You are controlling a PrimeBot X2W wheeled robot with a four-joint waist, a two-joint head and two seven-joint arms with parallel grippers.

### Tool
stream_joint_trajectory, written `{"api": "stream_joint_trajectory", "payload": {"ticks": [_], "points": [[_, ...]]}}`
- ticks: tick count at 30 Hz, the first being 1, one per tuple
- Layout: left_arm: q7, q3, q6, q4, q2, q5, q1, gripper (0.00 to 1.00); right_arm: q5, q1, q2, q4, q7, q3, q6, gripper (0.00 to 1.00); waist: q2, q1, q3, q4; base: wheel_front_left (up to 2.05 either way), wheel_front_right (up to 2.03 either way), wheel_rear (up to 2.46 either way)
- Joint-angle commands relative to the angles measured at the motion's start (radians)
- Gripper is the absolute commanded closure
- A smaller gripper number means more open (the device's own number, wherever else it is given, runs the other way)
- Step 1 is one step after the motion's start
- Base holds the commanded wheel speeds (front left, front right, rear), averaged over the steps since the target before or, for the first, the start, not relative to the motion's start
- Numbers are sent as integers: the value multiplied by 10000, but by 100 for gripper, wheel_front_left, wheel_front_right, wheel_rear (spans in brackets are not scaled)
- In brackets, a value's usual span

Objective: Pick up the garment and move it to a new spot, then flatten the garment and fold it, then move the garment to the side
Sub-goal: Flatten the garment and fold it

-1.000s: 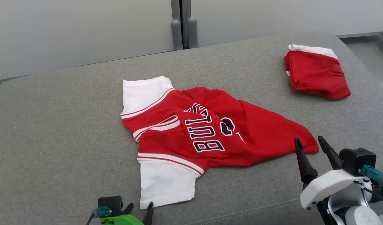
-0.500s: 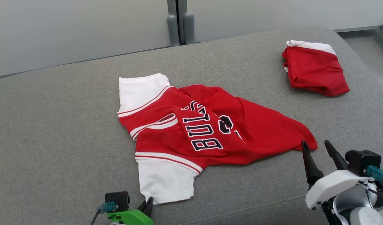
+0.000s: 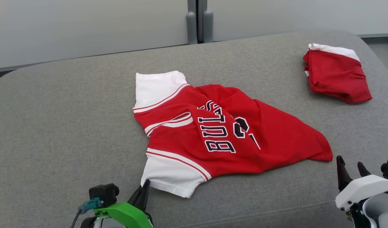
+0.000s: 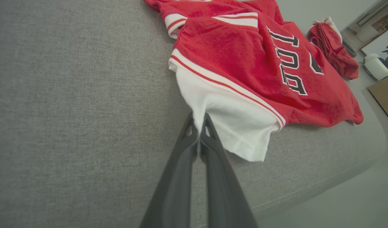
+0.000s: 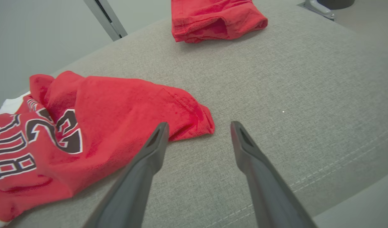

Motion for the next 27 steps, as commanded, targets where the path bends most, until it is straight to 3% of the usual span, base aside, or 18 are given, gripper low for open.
{"api": "stream_joint_trajectory", "payload": {"ticks": [1,13,27], "points": [[-30,118,153,-302,156,-22,166,100,139,-234,-35,264,-22,-110,-6,0,0,0,92,194,0,0,0],[372,355,1126,-2733,1069,143,729,100,1241,-886,-78,2769,-155,85,-7,0,0,0,271,760,0,0,0],[653,264,1536,-3777,1413,246,1061,100,2406,-1695,-260,4678,-850,772,-7,0,0,0,453,849,0,0,0]]}}
